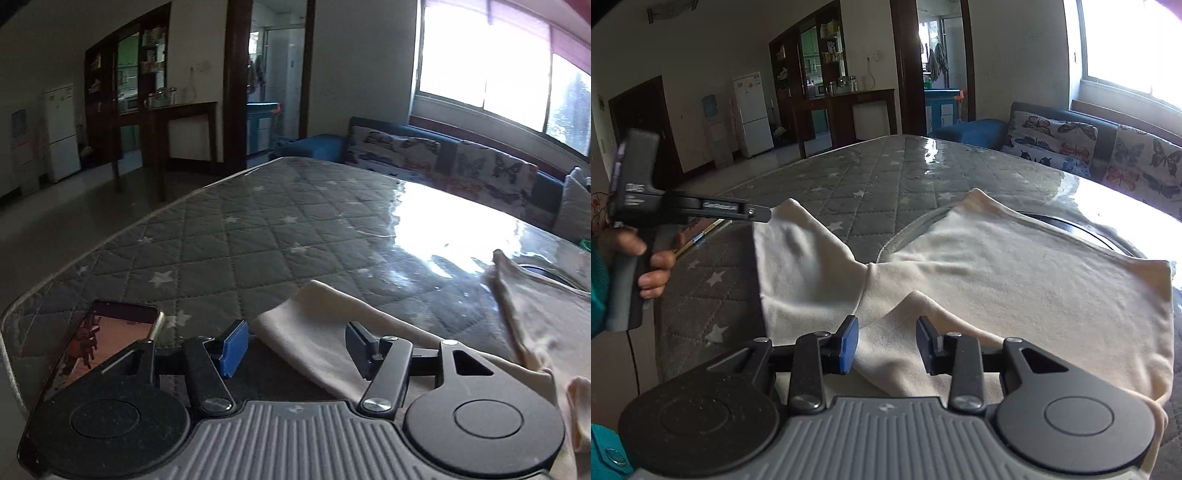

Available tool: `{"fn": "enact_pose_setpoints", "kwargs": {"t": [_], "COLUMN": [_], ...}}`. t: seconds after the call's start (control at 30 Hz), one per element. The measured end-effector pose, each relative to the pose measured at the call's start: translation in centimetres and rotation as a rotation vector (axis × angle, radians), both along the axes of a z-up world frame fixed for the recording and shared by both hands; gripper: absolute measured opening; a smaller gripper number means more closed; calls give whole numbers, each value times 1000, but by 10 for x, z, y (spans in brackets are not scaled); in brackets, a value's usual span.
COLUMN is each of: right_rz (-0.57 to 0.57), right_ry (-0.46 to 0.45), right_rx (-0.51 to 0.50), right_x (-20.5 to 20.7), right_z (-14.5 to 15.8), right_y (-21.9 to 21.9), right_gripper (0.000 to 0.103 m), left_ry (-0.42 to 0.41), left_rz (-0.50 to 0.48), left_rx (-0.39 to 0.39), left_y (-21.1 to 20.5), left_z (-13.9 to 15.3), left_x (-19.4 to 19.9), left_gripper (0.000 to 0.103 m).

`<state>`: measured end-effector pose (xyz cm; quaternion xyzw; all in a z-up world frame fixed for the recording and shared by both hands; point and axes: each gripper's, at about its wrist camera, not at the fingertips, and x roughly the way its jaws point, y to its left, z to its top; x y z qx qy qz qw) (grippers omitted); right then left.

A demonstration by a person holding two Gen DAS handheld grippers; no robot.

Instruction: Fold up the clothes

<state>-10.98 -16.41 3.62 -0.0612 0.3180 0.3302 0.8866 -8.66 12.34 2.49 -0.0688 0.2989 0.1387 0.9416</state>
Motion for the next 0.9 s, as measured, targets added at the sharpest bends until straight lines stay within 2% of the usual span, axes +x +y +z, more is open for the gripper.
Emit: {"fn": "enact_pose_setpoints", "kwargs": {"t": [0.17, 0.2, 0.27, 0.3, 0.33, 0.4, 0.5, 0.7, 0.9], "right_rz": [-12, -16, -25, -30, -36, -55, -89, -215, -335], "right_ry": [-5, -6, -7, -8, -8, -4, -4, -5, -14], "right_rx": [17, 19, 25, 29, 33, 51, 68, 105, 139], "right_x": [-11, -14, -18, -20, -22, -25, -28, -36, -48], "right_z": [6, 7, 9, 9, 10, 11, 13, 15, 16], "right_y": [-6, -8, -12, -14, -17, -23, -34, -76, -117], "right_gripper": [35, 35, 35, 35, 35, 35, 35, 35, 35], "left_ry": [48, 44, 36, 32, 30, 8, -50, -135, -146], "left_rz": [38, 39, 37, 35, 25, 2, -95, -407, -677], "left_rx": [-28, -25, -39, -56, -93, -138, -183, -265, -354], "left_y": [10, 10, 11, 12, 15, 14, -4, -70, -152], "left_z": [-10, -10, -9, -8, -7, -2, 15, 52, 66], "left_x": [16, 17, 19, 19, 19, 10, -1, -18, -18], "left_gripper": [59, 54, 25, 17, 11, 10, 9, 9, 9]}}
